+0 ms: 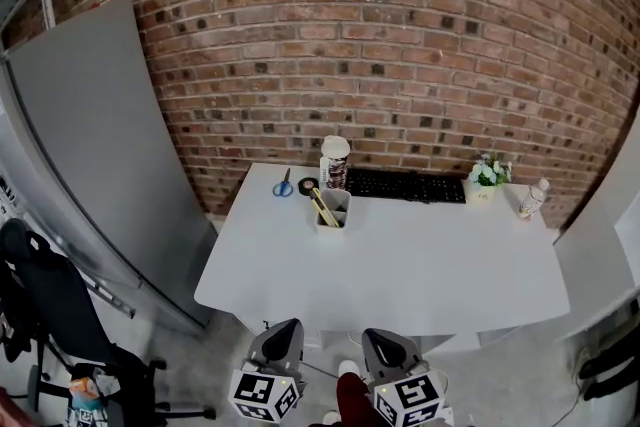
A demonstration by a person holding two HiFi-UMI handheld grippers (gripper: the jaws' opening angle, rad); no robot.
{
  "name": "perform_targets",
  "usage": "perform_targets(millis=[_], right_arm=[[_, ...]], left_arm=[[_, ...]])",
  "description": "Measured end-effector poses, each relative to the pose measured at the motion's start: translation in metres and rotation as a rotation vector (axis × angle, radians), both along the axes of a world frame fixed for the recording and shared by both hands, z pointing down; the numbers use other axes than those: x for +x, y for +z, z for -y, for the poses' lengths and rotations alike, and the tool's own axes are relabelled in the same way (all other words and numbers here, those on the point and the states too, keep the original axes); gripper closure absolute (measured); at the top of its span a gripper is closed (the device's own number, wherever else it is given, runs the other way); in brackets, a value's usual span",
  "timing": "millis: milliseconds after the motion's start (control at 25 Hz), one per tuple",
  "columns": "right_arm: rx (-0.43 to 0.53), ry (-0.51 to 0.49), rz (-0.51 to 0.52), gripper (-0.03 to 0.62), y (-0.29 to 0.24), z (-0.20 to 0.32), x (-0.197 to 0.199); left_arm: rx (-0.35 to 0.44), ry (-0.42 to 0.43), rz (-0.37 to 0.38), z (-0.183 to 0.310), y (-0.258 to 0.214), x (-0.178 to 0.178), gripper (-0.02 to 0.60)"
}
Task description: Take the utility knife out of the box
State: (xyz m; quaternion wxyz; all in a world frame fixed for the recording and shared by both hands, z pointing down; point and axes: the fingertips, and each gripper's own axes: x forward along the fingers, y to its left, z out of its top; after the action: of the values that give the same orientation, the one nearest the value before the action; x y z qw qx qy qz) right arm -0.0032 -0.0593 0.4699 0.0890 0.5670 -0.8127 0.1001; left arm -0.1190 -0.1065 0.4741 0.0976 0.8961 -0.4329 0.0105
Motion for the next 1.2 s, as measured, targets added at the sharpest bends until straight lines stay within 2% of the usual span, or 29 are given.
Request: perform_targets(millis=[960, 1200], right_arm=[[-0.055, 0.030, 0.023, 0.586, 0.021, 0.170, 0.060], [-0.078, 0.024, 0.028, 0.586, 0.028, 0.210, 0.070]], left_arm=[[-0.093, -0.027, 0.041, 0.196, 0.027, 0.043, 0.575], [-0.122, -0.032, 0.051, 0.239, 0.035, 0.058, 0.554]])
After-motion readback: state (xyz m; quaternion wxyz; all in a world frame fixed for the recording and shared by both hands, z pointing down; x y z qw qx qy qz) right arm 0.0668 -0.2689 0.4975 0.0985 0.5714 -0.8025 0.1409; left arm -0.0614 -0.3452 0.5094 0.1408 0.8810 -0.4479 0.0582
